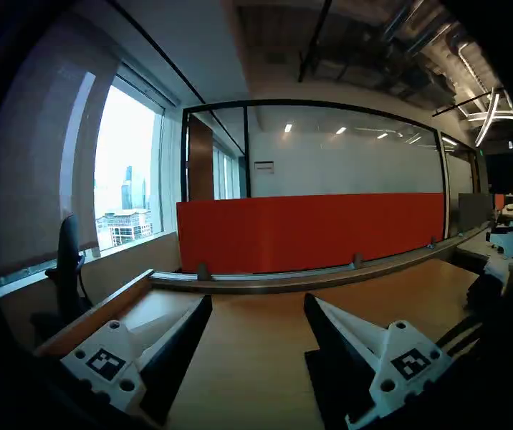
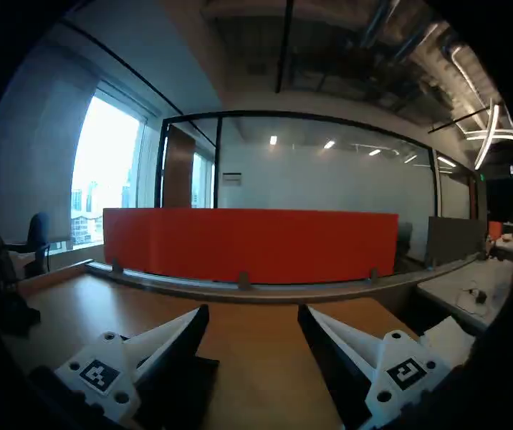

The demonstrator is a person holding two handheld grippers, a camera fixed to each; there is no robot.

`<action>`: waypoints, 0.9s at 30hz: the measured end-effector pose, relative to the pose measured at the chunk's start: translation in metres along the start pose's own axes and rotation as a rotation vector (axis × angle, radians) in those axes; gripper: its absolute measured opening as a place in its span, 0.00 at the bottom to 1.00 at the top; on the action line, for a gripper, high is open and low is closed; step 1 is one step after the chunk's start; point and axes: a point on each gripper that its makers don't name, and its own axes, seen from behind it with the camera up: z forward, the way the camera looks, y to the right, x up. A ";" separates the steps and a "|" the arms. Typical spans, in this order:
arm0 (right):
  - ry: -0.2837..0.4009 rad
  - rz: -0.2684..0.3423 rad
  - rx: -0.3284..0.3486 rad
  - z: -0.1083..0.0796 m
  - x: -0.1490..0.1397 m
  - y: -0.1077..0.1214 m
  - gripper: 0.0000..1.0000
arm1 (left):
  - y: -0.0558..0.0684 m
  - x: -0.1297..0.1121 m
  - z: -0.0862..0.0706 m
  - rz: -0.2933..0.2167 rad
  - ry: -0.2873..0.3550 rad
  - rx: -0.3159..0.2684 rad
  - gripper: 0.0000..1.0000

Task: Fold towel

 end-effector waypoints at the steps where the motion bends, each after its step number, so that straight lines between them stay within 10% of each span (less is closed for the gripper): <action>1: -0.001 0.000 0.001 0.000 0.005 0.000 0.96 | -0.001 0.005 -0.001 -0.001 0.000 0.001 0.95; 17: -0.012 -0.011 0.016 -0.001 0.053 -0.006 0.96 | 0.004 0.046 -0.011 -0.026 -0.047 -0.027 0.95; 27: -0.112 -0.083 0.114 -0.006 0.041 -0.028 0.96 | 0.025 0.028 -0.020 -0.016 -0.159 -0.157 0.95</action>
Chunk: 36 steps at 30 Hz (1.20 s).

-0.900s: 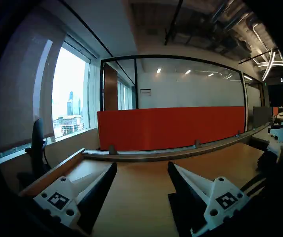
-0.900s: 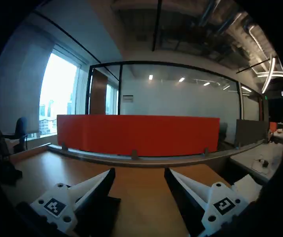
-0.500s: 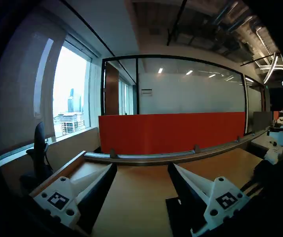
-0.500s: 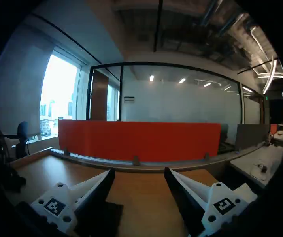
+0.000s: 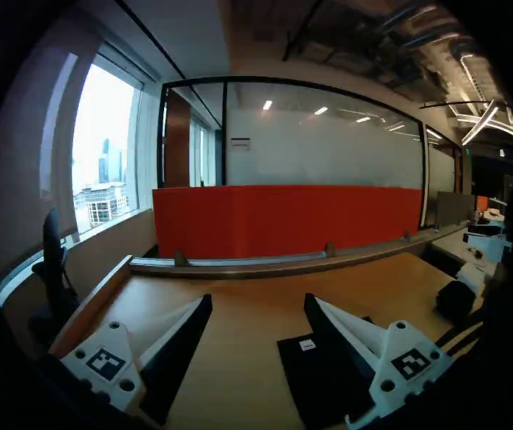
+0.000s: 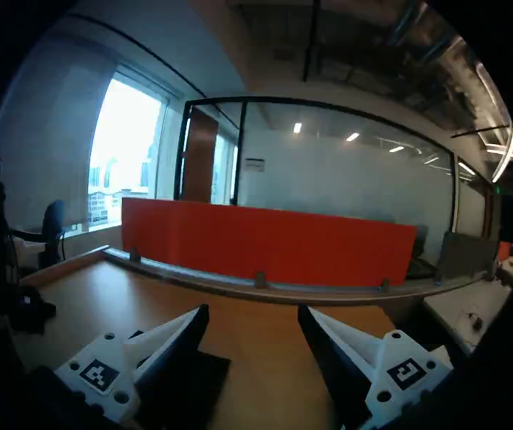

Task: Fold towel

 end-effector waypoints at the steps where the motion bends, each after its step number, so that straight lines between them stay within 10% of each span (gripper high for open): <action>1: -0.012 -0.008 0.014 0.000 -0.002 -0.003 0.96 | 0.004 -0.002 0.000 0.004 -0.013 -0.020 0.95; 9: -0.097 -0.049 0.125 0.003 -0.018 -0.027 0.96 | 0.027 -0.022 -0.001 0.009 -0.098 -0.158 0.95; 36: -0.331 -0.143 0.324 0.006 -0.133 -0.071 0.96 | 0.071 -0.134 0.009 0.114 -0.276 -0.309 0.95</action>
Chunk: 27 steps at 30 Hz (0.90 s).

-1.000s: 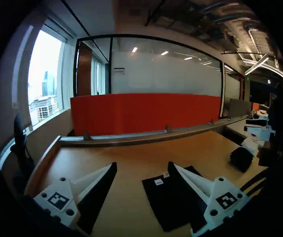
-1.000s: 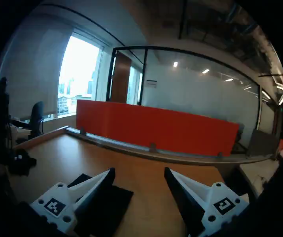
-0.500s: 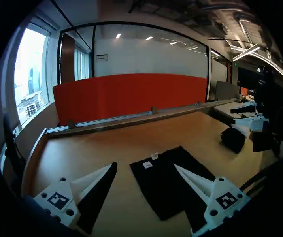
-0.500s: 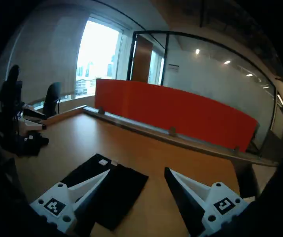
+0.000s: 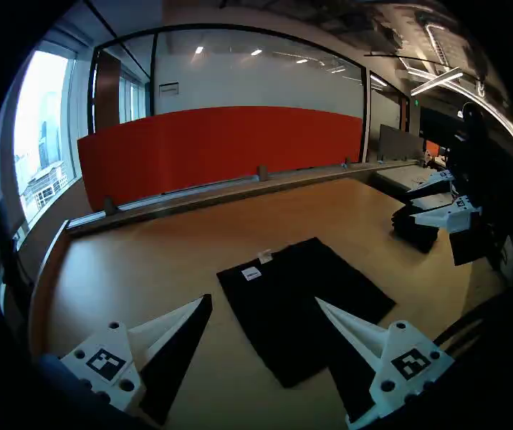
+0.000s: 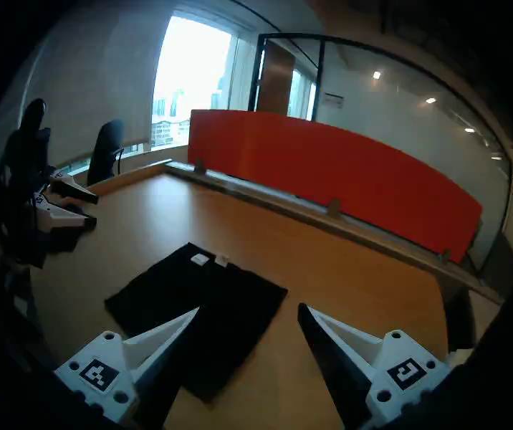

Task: Fold towel

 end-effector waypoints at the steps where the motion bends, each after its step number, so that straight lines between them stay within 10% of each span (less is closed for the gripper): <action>1: -0.006 -0.002 0.004 0.002 -0.004 -0.002 0.96 | 0.001 -0.004 0.002 0.001 -0.006 -0.004 0.95; 27: -0.188 -0.045 0.111 0.038 -0.112 -0.046 0.96 | 0.031 -0.110 0.041 0.021 -0.190 -0.086 0.95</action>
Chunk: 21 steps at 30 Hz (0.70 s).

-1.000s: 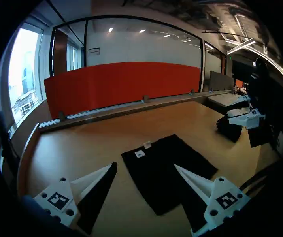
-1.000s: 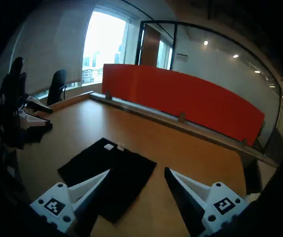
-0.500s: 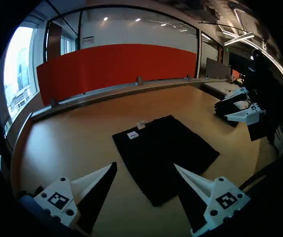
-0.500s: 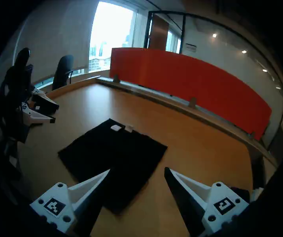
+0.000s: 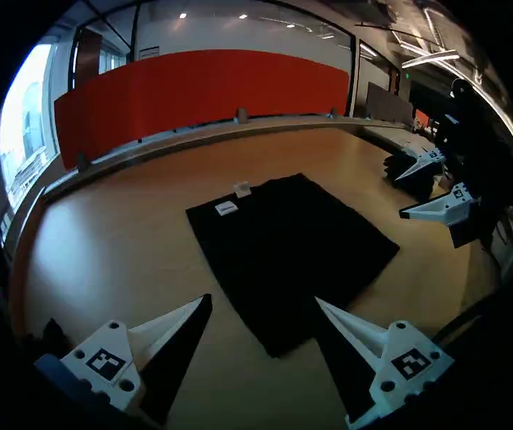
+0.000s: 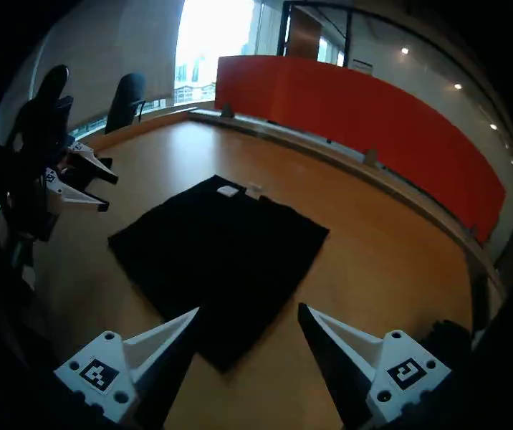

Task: Fold towel

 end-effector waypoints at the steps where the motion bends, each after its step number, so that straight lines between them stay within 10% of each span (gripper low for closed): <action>1: -0.006 0.000 0.004 0.002 -0.003 -0.001 0.96 | 0.001 -0.003 0.002 0.003 -0.008 -0.004 0.95; 21: -0.120 -0.008 0.062 0.021 -0.060 -0.017 0.96 | 0.015 -0.059 0.032 0.035 -0.157 -0.058 0.96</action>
